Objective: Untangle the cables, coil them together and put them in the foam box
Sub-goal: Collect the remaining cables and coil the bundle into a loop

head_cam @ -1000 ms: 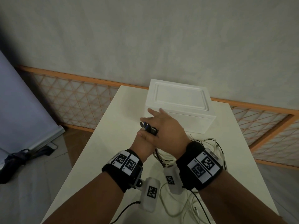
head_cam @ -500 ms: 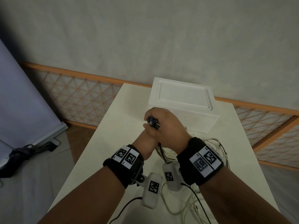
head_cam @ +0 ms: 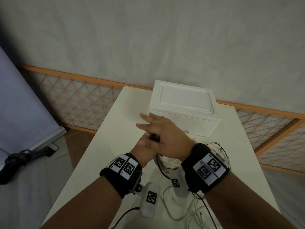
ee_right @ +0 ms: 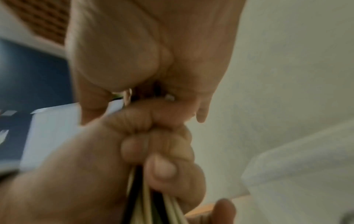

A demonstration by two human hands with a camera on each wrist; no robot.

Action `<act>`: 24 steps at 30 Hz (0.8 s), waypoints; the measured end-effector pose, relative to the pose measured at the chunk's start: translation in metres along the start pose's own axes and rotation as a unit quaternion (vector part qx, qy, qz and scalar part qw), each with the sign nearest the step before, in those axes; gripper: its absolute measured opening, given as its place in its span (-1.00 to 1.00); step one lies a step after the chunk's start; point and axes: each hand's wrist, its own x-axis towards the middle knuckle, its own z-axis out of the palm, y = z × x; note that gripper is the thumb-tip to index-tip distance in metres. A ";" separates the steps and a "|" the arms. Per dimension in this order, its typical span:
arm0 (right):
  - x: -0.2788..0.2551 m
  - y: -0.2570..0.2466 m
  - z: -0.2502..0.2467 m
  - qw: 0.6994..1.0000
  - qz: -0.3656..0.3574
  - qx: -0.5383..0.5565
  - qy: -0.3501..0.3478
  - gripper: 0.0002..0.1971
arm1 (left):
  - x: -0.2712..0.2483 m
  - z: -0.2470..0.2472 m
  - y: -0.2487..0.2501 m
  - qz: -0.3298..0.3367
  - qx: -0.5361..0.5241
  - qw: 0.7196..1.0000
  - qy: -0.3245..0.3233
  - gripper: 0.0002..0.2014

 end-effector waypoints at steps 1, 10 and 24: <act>-0.004 0.003 -0.005 0.997 0.017 0.072 -0.023 -0.28 | 0.001 -0.002 0.001 0.006 0.002 1.000 -0.006 -0.79; -0.012 0.000 -0.012 0.959 0.117 0.254 0.048 -0.27 | 0.012 -0.005 -0.003 0.034 0.084 0.996 0.026 -0.86; -0.022 0.009 -0.010 0.916 0.150 0.362 0.091 0.01 | 0.024 0.007 -0.017 0.018 -0.017 1.000 0.010 -0.80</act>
